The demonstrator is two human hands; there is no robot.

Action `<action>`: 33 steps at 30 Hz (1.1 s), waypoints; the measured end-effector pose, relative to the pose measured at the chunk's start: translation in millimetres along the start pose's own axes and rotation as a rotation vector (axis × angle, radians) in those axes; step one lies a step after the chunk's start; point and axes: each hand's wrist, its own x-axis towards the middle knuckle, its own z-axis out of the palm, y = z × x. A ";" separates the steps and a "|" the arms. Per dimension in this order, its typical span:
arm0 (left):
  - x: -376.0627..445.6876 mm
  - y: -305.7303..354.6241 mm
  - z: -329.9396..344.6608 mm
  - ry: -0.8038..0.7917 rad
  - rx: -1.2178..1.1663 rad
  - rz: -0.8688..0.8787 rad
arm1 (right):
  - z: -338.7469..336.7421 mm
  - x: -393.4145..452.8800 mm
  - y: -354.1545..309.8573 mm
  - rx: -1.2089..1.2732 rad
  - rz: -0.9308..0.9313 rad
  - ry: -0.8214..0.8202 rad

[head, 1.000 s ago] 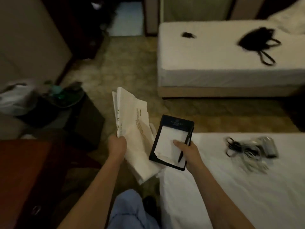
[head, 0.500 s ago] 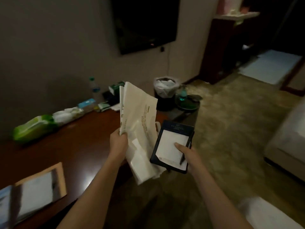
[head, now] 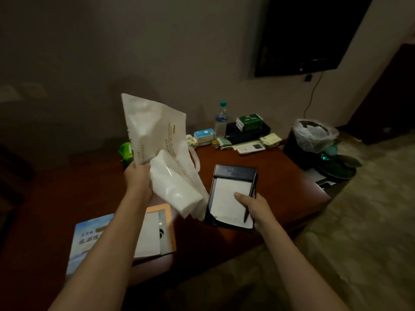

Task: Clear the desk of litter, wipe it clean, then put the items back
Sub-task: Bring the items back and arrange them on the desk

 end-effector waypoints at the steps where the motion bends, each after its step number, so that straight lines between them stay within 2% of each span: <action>1: 9.6 1.2 -6.6 0.029 -0.023 -0.007 | 10.8 4.0 2.1 -0.018 0.011 -0.012; 10: 72.1 -5.4 -40.3 0.199 -0.221 -0.078 | 69.9 79.5 15.4 -0.176 0.125 -0.080; 14: 96.4 -11.8 -52.8 0.273 -0.315 -0.057 | 82.3 111.3 19.2 -0.220 0.189 -0.139; 16: 106.8 -28.7 -56.4 0.352 -0.340 -0.061 | 86.7 125.6 22.6 -0.239 0.219 -0.179; 19: 109.3 -75.1 -64.8 0.465 -0.326 -0.162 | 88.1 143.6 34.4 -0.264 0.271 -0.216; 27: 106.0 -147.4 -86.4 0.490 -0.321 -0.547 | 71.5 165.0 76.5 -0.329 0.439 -0.221; 33: 102.9 -158.1 -90.8 0.572 -0.186 -0.620 | 61.1 165.7 97.2 -0.337 0.510 -0.247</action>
